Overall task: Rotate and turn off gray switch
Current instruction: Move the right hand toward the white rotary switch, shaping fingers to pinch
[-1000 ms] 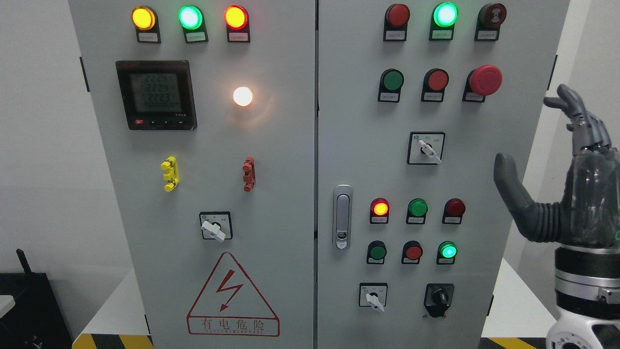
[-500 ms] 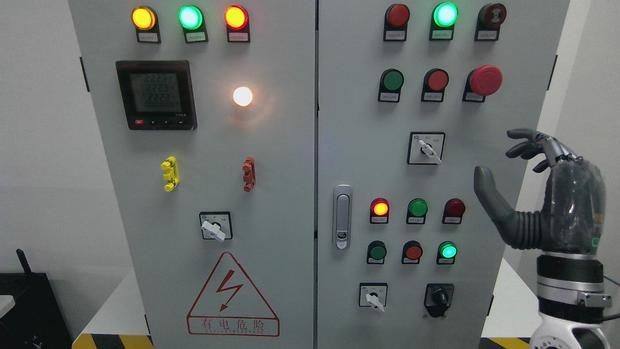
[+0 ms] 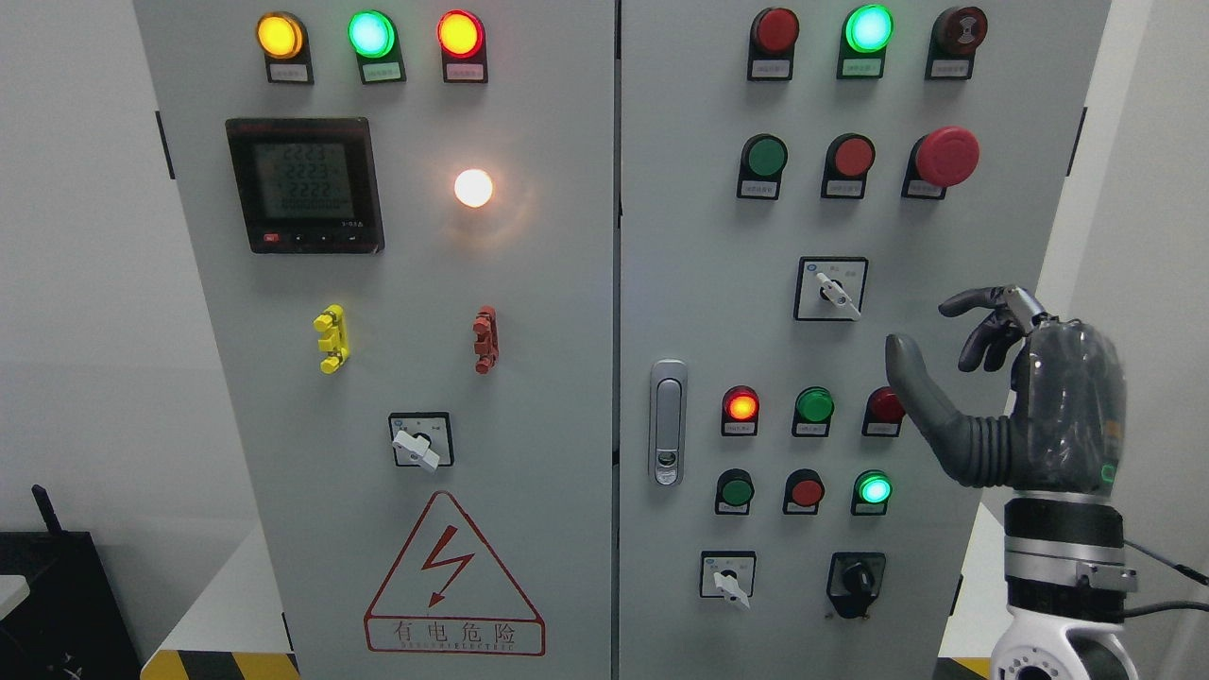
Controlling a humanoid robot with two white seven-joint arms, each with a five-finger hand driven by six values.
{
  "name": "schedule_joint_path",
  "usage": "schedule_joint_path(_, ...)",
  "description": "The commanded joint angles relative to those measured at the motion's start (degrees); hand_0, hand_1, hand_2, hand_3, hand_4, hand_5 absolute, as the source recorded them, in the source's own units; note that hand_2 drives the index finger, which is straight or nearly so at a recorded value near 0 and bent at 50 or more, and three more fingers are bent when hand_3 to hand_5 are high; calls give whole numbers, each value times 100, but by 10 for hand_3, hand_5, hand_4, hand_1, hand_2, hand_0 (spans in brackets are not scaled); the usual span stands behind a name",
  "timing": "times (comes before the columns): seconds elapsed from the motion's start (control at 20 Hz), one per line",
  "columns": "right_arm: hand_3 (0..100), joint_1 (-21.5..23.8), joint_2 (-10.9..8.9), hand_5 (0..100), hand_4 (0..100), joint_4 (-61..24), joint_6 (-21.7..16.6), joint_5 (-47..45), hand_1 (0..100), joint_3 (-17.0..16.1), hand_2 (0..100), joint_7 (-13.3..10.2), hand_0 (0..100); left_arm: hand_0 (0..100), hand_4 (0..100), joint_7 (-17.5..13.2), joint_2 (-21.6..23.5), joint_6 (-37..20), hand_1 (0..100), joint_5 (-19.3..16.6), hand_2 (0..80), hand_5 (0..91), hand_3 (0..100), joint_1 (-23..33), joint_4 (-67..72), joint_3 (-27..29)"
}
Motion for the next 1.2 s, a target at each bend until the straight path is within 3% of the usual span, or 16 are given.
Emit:
schedule_joint_path(0.0, 939, -63, 146, 1000, 981, 109, 215, 0, 291, 353, 504, -18, 88, 120, 0, -4, -4, 0, 389, 114, 0, 0, 0, -53, -141, 44)
schedule_joint_path(0.45, 947, -327, 488, 1000, 989, 214, 681, 0, 340, 643, 536, -27, 83, 120, 0, -4, 5, 0, 389, 114, 0, 0, 0, -53, -141, 44)
schedule_joint_path(0.8, 935, -423, 489, 1000, 984, 285, 875, 0, 443, 660, 533, -27, 41, 120, 0, -4, -4, 0, 389, 114, 0, 0, 0, -53, -141, 44)
schedule_joint_path(1.15, 931, -555, 489, 1000, 981, 382, 954, 0, 466, 660, 532, -35, 29, 120, 0, -4, 5, 0, 389, 114, 0, 0, 0, -53, -141, 44)
